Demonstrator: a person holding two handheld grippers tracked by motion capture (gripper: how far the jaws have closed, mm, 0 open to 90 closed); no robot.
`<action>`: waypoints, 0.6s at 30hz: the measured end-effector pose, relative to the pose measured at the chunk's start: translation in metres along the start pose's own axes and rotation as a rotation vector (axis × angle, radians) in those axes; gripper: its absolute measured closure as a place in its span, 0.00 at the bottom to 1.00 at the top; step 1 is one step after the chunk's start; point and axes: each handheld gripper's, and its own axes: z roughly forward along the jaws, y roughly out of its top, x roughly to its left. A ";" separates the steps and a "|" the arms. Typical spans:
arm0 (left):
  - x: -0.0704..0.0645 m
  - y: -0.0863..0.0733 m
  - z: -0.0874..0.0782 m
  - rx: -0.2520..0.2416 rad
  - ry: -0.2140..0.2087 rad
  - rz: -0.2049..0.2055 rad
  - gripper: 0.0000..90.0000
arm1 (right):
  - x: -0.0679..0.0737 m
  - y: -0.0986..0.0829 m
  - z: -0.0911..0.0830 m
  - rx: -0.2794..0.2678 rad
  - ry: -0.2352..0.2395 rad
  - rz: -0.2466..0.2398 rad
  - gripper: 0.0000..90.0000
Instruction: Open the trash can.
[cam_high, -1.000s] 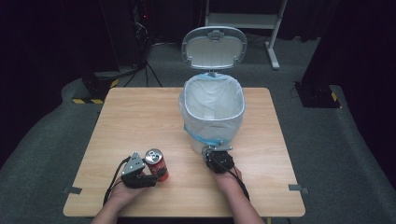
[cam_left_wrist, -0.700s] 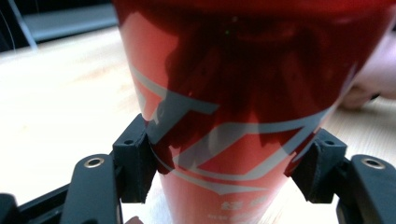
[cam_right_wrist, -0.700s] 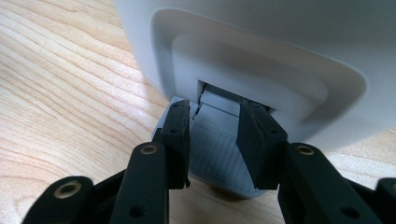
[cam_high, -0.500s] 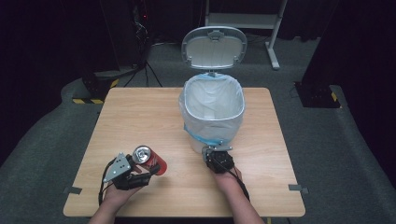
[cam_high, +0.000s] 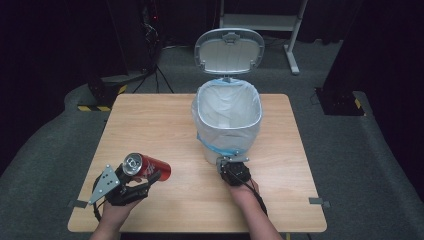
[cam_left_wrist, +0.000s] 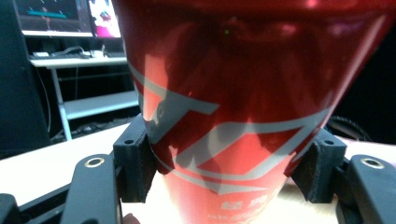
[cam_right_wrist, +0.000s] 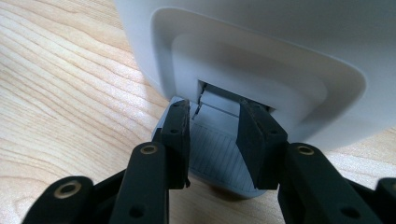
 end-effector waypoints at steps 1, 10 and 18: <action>0.000 0.002 -0.001 -0.010 0.005 0.003 0.37 | 0.000 0.000 0.000 0.000 0.000 0.000 0.71; -0.001 0.008 -0.007 -0.048 0.015 0.007 0.37 | 0.000 -0.001 0.000 -0.004 -0.001 0.000 0.71; -0.001 0.008 -0.006 -0.038 0.016 -0.001 0.37 | 0.000 -0.001 0.000 -0.006 0.001 0.002 0.71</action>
